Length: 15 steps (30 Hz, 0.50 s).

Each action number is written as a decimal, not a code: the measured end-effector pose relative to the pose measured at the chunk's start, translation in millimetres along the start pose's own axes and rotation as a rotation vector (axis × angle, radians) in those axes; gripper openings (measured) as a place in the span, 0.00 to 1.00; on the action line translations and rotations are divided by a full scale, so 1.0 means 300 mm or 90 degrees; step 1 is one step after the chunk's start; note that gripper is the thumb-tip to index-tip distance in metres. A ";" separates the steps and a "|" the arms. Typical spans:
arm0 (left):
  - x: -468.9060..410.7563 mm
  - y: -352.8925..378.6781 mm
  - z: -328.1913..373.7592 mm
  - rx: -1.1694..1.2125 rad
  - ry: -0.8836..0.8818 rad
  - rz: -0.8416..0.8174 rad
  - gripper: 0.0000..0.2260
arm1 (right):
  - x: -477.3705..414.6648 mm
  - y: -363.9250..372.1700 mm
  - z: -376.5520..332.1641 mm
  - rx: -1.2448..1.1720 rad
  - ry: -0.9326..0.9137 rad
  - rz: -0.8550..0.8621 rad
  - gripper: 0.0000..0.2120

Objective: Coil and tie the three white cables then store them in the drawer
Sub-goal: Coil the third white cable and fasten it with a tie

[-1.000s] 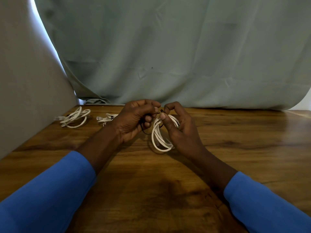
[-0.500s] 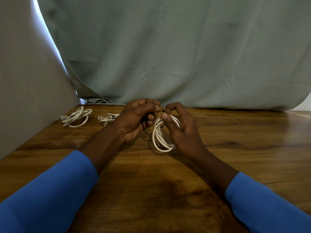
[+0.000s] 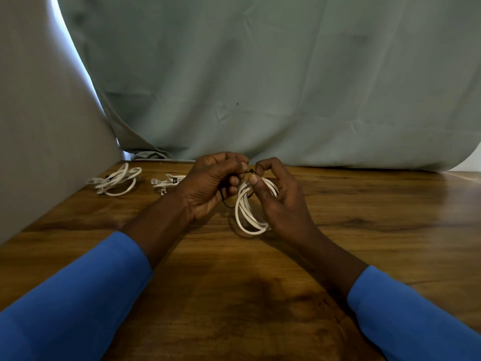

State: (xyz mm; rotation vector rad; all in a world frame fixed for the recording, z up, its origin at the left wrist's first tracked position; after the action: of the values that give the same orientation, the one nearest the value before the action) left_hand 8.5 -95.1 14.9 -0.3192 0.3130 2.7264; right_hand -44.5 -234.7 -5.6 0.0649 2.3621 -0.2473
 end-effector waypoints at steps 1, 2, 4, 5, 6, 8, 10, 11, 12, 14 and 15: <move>0.000 0.000 -0.001 0.002 -0.001 -0.001 0.07 | 0.000 0.000 0.001 0.002 0.000 -0.001 0.05; 0.000 0.002 -0.002 0.003 -0.001 -0.004 0.07 | 0.000 0.000 0.000 0.006 -0.003 -0.002 0.04; 0.002 0.005 -0.005 0.005 -0.002 -0.010 0.07 | 0.000 0.001 -0.002 0.015 -0.010 -0.005 0.04; 0.001 0.005 -0.006 0.007 -0.003 -0.011 0.07 | 0.000 0.001 -0.003 0.020 -0.012 -0.005 0.03; 0.001 0.005 -0.007 0.009 -0.005 -0.012 0.07 | 0.000 0.000 -0.003 0.025 -0.014 -0.002 0.03; -0.001 0.004 -0.009 0.014 -0.009 -0.014 0.05 | -0.003 -0.004 0.001 0.037 -0.015 0.003 0.03; -0.003 0.004 -0.010 0.023 -0.013 -0.022 0.03 | -0.006 -0.008 0.008 0.049 -0.017 0.009 0.04; -0.004 0.004 -0.011 0.026 -0.015 -0.027 0.03 | -0.007 -0.009 0.011 0.057 -0.017 0.012 0.05; -0.004 0.003 -0.012 0.027 -0.017 -0.031 0.04 | -0.008 -0.011 0.014 0.064 -0.017 0.014 0.05; -0.006 -0.001 -0.015 0.023 -0.018 -0.040 0.07 | -0.008 -0.013 0.018 0.071 -0.013 0.015 0.05; -0.008 -0.004 -0.017 0.015 -0.018 -0.045 0.08 | -0.007 -0.014 0.018 0.070 -0.011 0.013 0.05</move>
State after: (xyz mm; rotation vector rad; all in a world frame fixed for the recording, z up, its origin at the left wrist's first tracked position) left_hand 12.0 -96.3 10.5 -0.2804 0.3210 2.6536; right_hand -39.6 -239.9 -7.3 0.1395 2.3284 -0.3661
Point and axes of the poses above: each hand's wrist, its own x-axis away from the middle knuckle, its own y-axis out of the palm, z = x × y, the point moved 5 cm from there along -x, towards the middle knuckle, and after that the axes turned 5 degrees about -x, right-handed, at the moved point
